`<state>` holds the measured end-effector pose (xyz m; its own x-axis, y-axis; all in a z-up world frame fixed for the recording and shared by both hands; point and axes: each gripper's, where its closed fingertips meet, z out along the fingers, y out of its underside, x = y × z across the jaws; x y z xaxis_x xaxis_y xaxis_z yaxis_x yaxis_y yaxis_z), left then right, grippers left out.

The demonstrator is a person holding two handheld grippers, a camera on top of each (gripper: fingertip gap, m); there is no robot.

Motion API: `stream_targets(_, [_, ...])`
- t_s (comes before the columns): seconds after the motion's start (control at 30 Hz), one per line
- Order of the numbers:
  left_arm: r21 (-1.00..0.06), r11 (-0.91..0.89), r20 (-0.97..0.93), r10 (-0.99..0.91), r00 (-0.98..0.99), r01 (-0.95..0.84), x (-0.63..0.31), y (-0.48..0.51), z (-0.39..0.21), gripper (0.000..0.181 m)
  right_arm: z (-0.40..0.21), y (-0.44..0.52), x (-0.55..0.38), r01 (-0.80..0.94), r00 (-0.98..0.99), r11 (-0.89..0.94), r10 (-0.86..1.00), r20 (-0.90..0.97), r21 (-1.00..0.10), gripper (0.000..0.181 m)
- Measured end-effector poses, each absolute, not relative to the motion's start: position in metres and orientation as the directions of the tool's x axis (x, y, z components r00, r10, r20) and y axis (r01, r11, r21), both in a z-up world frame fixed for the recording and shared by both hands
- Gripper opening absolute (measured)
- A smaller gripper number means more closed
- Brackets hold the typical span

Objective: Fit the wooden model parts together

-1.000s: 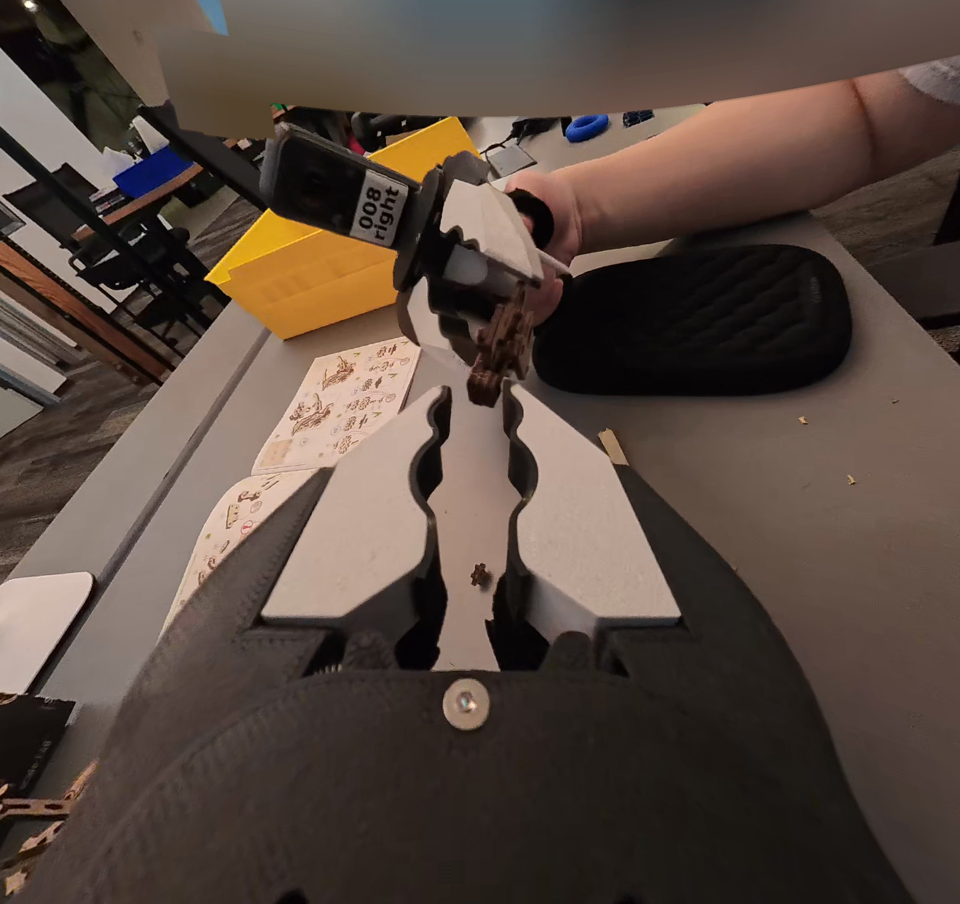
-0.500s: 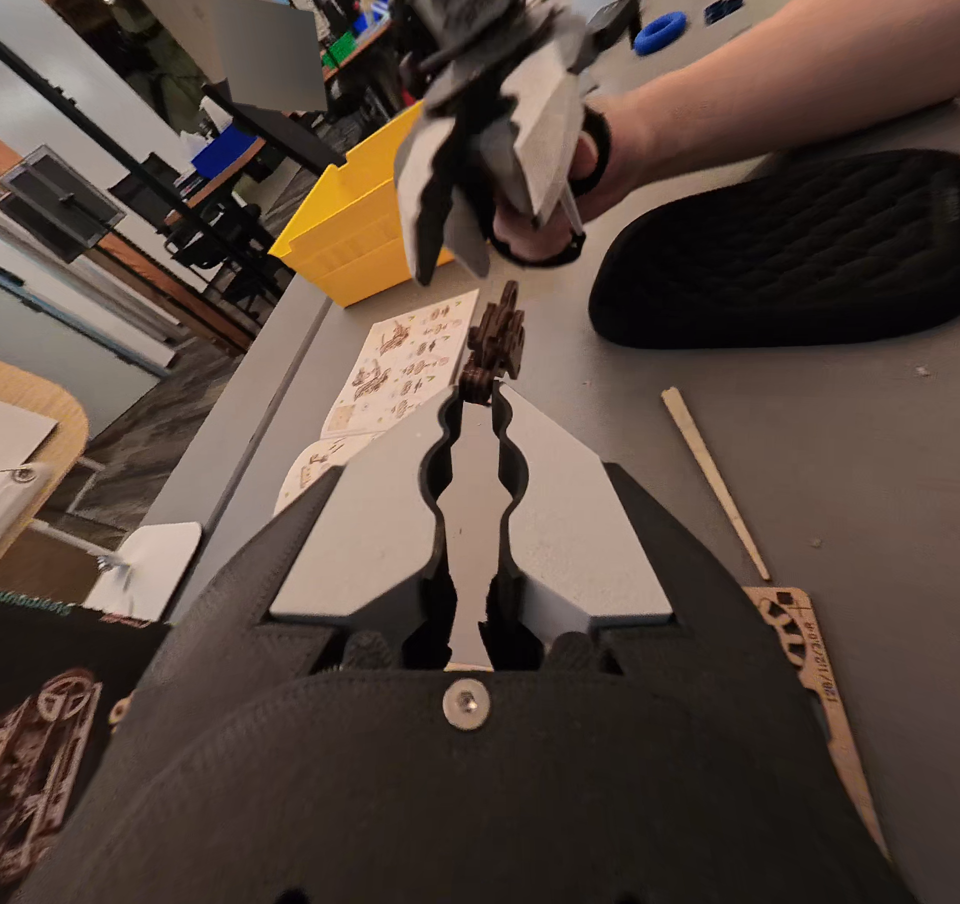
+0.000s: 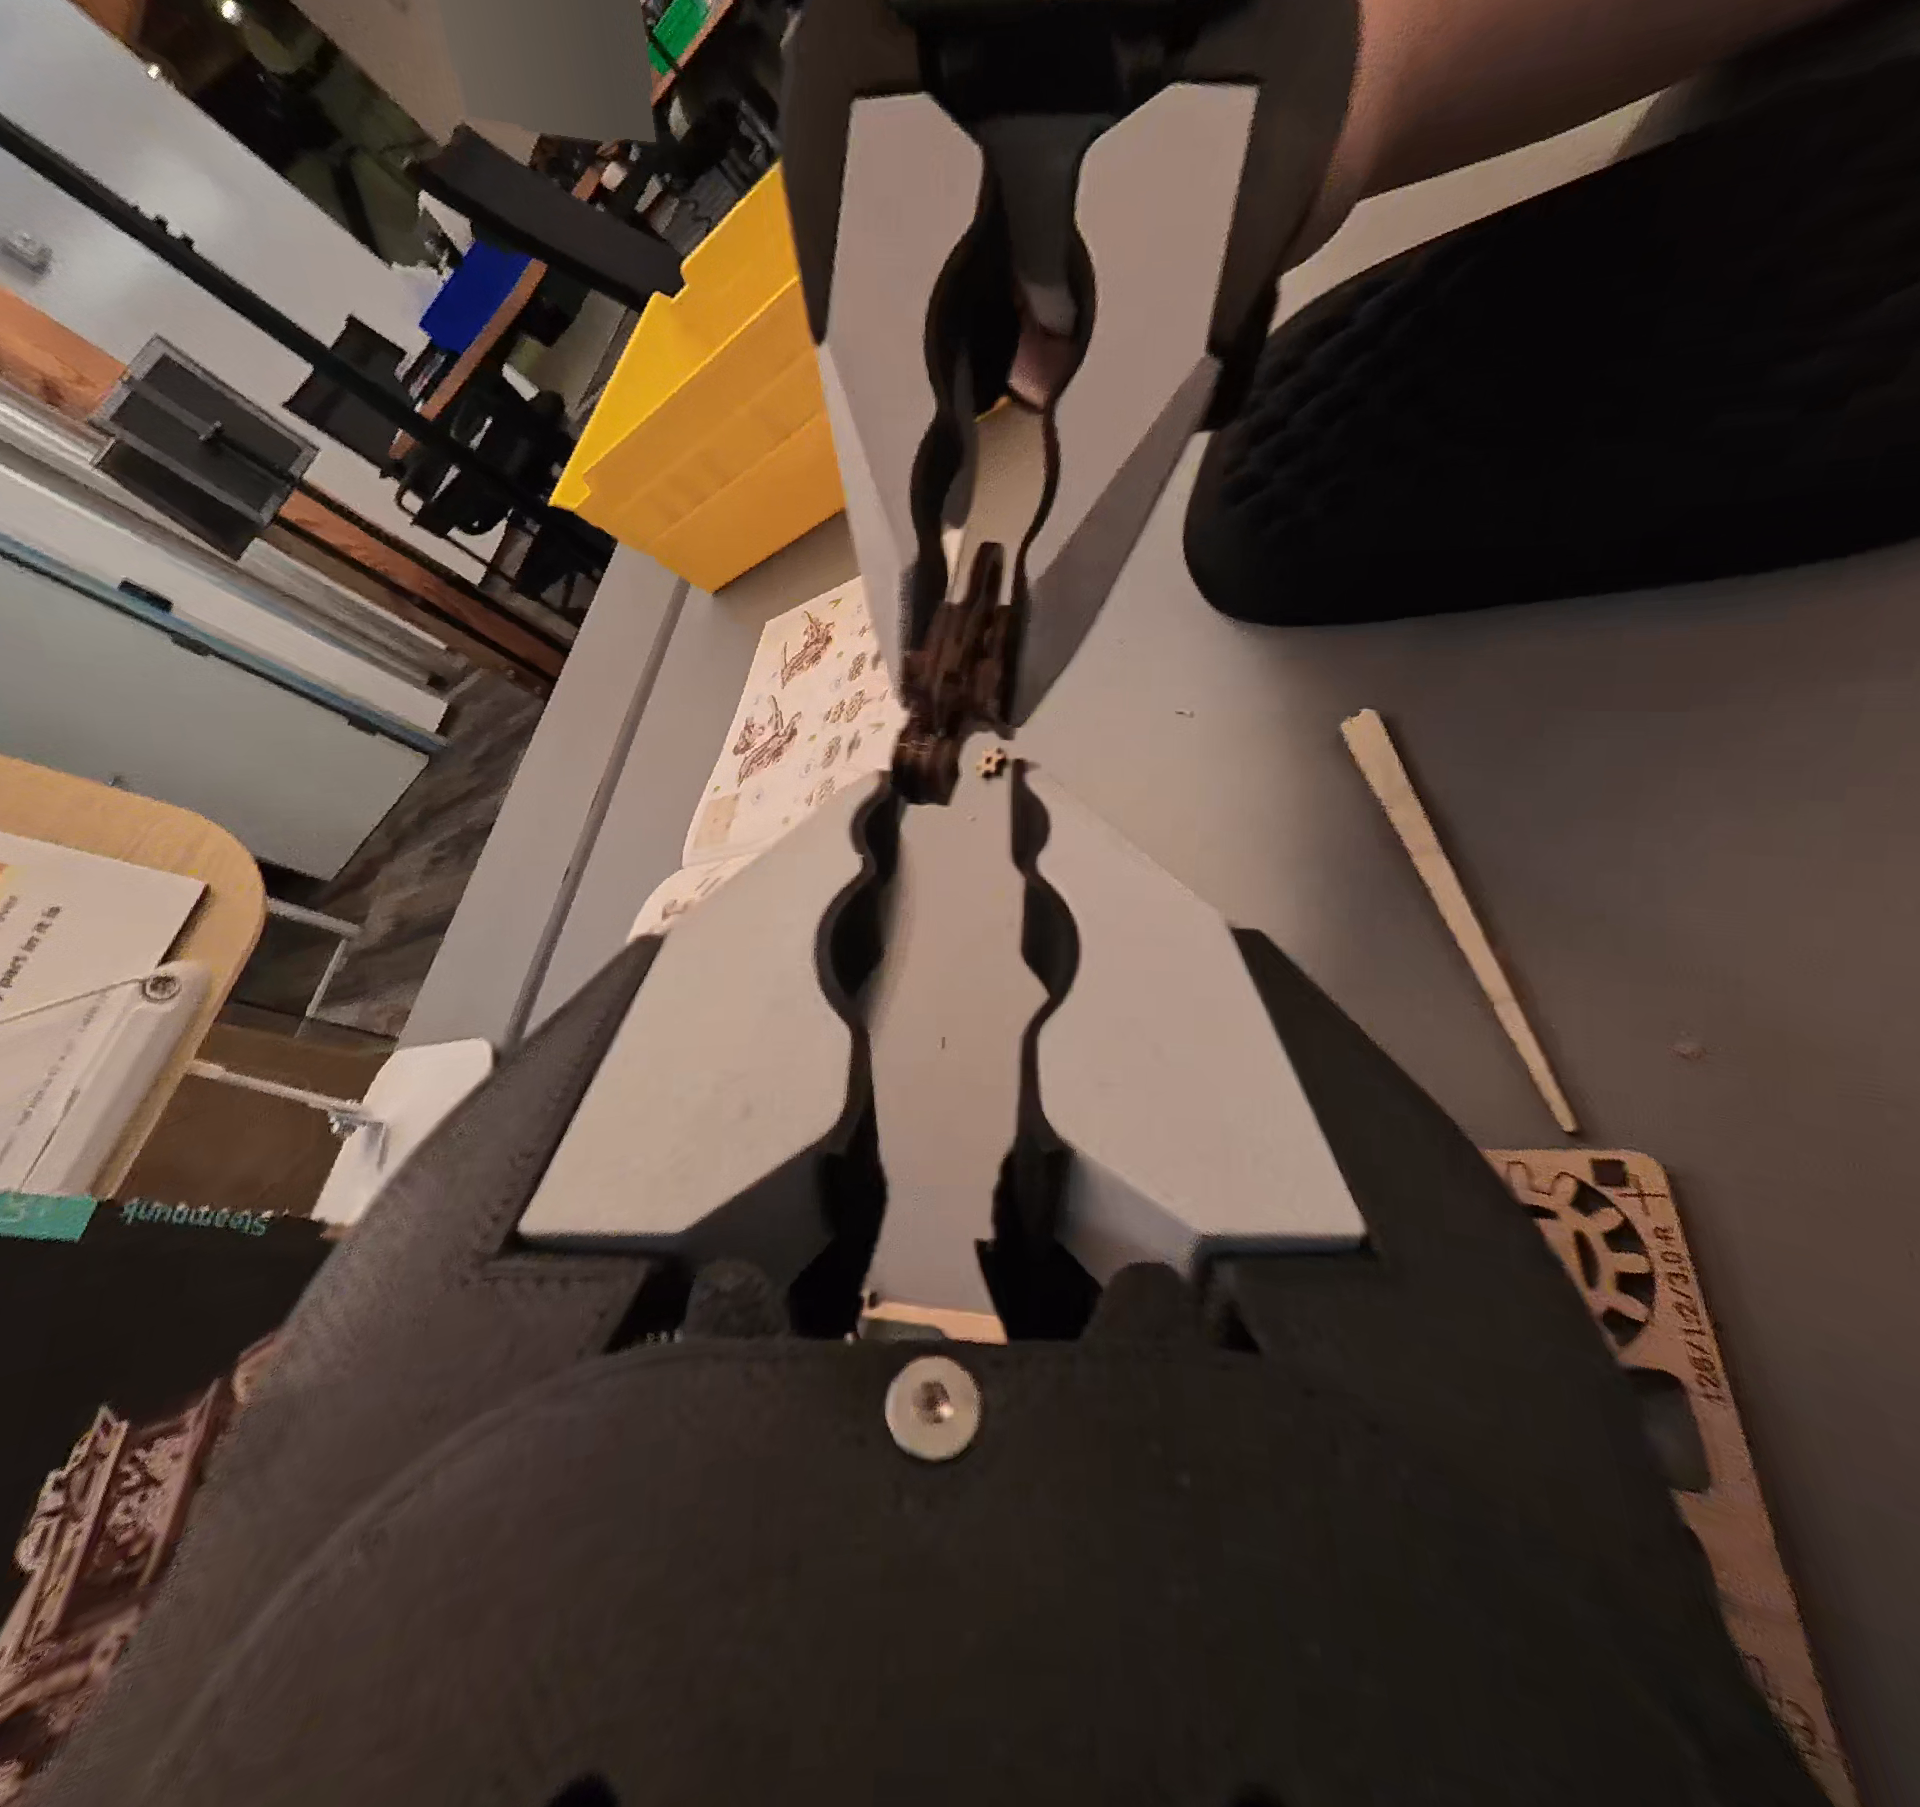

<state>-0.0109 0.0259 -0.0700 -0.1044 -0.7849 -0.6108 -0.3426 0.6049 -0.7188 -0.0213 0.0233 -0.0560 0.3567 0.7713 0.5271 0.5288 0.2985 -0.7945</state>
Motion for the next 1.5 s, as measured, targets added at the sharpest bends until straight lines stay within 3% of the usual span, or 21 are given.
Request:
stream_targets(0.1, [-0.748,0.585,-0.575,-0.807,-0.136,-0.314,-0.011,0.018,-0.069,0.027,-0.055,0.019,-0.022,0.525,0.331,0.326,0.773,0.542,-0.786,0.011])
stream_targets(0.43, [-0.741,0.61,-0.584,-0.792,-0.179,-0.28,-0.014,0.007,-0.066,0.021,-0.062,0.014,-0.025,0.54,0.277,0.353,0.783,0.557,-0.764,0.012])
stream_targets(0.8, [-0.79,0.558,-0.523,-0.829,-0.196,-0.253,-0.019,0.006,-0.061,0.018,-0.048,0.007,-0.024,0.371,0.29,0.237,0.889,0.354,-0.898,0.011])
stream_targets(0.93, [-0.8,0.546,-0.514,-0.837,-0.187,-0.248,-0.017,0.005,-0.059,0.023,-0.05,0.008,-0.023,0.385,0.287,0.254,0.881,0.376,-0.887,0.011])
stream_targets(1.23, [-0.808,0.551,-0.523,-0.834,-0.176,-0.21,-0.017,0.001,-0.051,0.01,-0.05,0.004,-0.027,0.408,0.263,0.375,0.825,0.5,-0.833,0.012])
stream_targets(1.5, [-0.767,0.605,-0.585,-0.796,-0.155,-0.216,-0.017,0.004,-0.052,0.013,-0.049,0.008,-0.027,0.433,0.281,0.403,0.79,0.545,-0.806,0.011])
